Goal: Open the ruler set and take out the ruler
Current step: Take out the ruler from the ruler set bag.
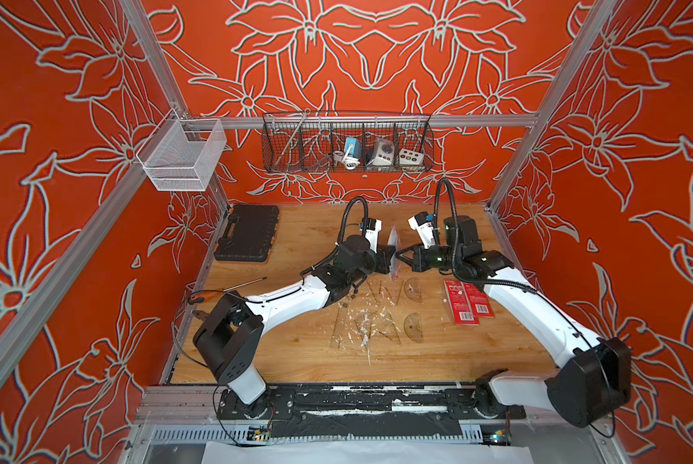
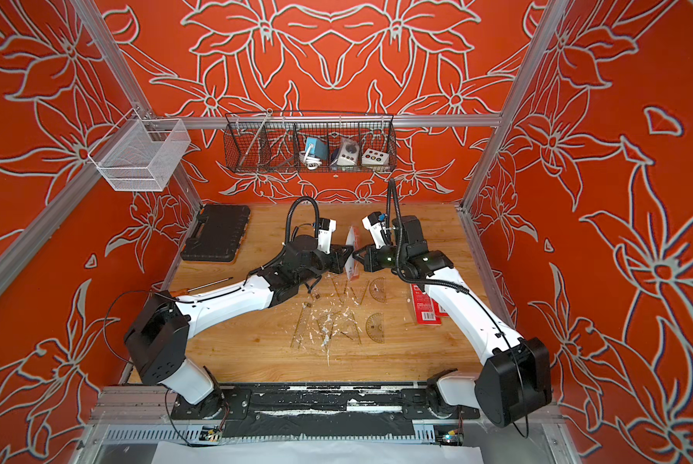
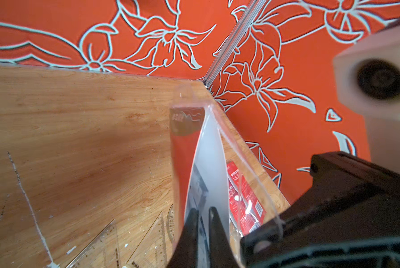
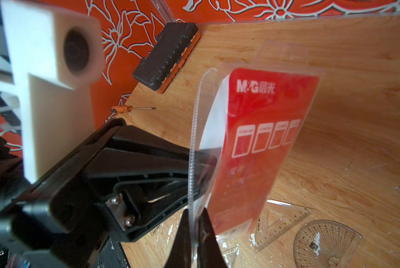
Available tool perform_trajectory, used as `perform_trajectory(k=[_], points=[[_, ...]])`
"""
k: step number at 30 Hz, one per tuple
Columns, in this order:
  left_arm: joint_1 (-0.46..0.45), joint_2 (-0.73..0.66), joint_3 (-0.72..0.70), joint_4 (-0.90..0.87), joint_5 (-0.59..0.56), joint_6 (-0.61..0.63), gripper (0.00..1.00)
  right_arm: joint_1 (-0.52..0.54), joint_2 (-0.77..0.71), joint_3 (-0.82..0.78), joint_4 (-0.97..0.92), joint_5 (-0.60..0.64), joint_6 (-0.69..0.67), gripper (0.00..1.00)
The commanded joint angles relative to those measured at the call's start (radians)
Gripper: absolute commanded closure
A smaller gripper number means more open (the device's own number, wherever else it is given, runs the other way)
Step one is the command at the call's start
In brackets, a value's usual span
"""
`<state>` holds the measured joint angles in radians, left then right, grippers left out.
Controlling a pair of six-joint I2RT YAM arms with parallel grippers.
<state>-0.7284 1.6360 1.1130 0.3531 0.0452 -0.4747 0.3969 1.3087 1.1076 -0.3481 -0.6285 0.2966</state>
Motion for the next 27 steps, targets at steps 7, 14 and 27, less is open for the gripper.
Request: perform_trajectory(k=[7, 14, 27], points=[[-0.002, 0.046, 0.052, -0.011, -0.001, 0.033, 0.86, 0.0, -0.015, 0.003, -0.03, -0.037, -0.051, 1.0], [-0.002, 0.051, 0.055, -0.027, 0.009, 0.052, 0.89, 0.0, -0.026, 0.004, -0.055, -0.045, -0.085, 1.0], [-0.001, -0.001, 0.012, -0.046, -0.001, 0.058, 0.98, 0.0, -0.052, 0.032, -0.149, 0.026, -0.14, 1.0]])
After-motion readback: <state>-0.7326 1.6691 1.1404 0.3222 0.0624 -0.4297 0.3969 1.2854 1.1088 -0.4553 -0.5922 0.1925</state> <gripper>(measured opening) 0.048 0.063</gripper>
